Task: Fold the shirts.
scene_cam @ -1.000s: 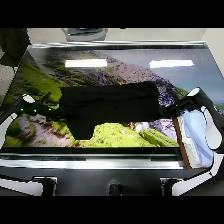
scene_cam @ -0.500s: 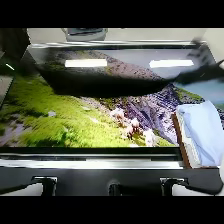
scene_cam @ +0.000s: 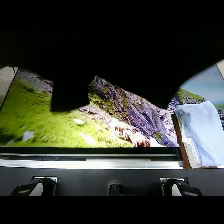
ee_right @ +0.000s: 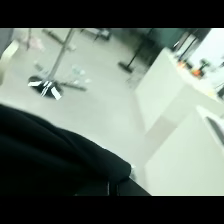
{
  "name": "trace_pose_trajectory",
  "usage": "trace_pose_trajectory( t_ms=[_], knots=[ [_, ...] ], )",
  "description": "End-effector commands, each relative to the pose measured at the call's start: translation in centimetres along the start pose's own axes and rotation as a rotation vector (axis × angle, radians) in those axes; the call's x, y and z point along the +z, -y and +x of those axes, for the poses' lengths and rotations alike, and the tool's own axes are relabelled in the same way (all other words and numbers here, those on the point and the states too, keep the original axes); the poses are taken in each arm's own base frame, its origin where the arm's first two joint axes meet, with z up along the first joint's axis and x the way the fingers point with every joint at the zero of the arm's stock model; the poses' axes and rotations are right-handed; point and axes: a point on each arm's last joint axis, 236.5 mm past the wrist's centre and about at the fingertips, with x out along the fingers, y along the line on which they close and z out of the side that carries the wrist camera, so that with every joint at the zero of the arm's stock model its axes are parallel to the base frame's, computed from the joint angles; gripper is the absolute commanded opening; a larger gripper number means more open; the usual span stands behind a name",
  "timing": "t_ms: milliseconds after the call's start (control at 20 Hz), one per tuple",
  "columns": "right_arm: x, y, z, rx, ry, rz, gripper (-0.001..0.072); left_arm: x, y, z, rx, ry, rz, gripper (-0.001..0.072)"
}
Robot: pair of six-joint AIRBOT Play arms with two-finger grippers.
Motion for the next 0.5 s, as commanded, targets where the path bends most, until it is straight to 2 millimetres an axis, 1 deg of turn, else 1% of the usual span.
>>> trace_pose_trajectory(
  t_ms=[0,50,100,150,200,250,300,350,400,450],
  knots=[
    [1.8,1.0,-5.9,-0.074,0.061,0.024,0.0040,3.3,0.9,-5.4,0.056,0.112,0.028,0.0028],
    [1.7,0.9,-6.0,-0.070,0.060,0.037,0.0040,3.1,0.8,-5.5,0.065,0.102,0.034,0.0028],
    [1.2,0.6,-5.8,-0.059,0.041,0.049,0.0040,2.6,0.5,-5.4,0.072,0.080,0.036,0.0028],
    [0.5,0.2,-5.4,-0.040,0.008,0.051,0.0040,1.5,0.0,-5.0,0.089,0.033,0.040,0.0028],
    [-0.8,-0.4,-4.5,-0.009,-0.045,0.054,0.0040,-0.1,-0.9,-4.3,0.110,-0.032,0.043,0.0028],
    [-2.4,-1.2,-3.3,0.030,-0.113,0.058,0.0040,-2.4,-2.0,-3.5,0.137,-0.122,0.044,0.0028],
    [-4.5,-2.2,-1.8,0.084,-0.204,0.059,0.0040,-4.9,-3.2,-2.6,0.164,-0.221,0.041,0.0028],
    [-7.6,-3.8,0.2,0.165,-0.325,0.057,0.0040,-8.2,-4.7,-1.5,0.193,-0.348,0.032,0.0028],
    [-10.8,-6.1,2.0,0.276,-0.452,0.058,0.0040,-11.6,-6.0,-0.6,0.211,-0.474,0.014,0.0028],
    [-14.1,-9.0,4.2,0.411,-0.567,0.063,0.0039,-16.1,-7.3,0.7,0.214,-0.623,-0.009,0.0028]
  ],
)
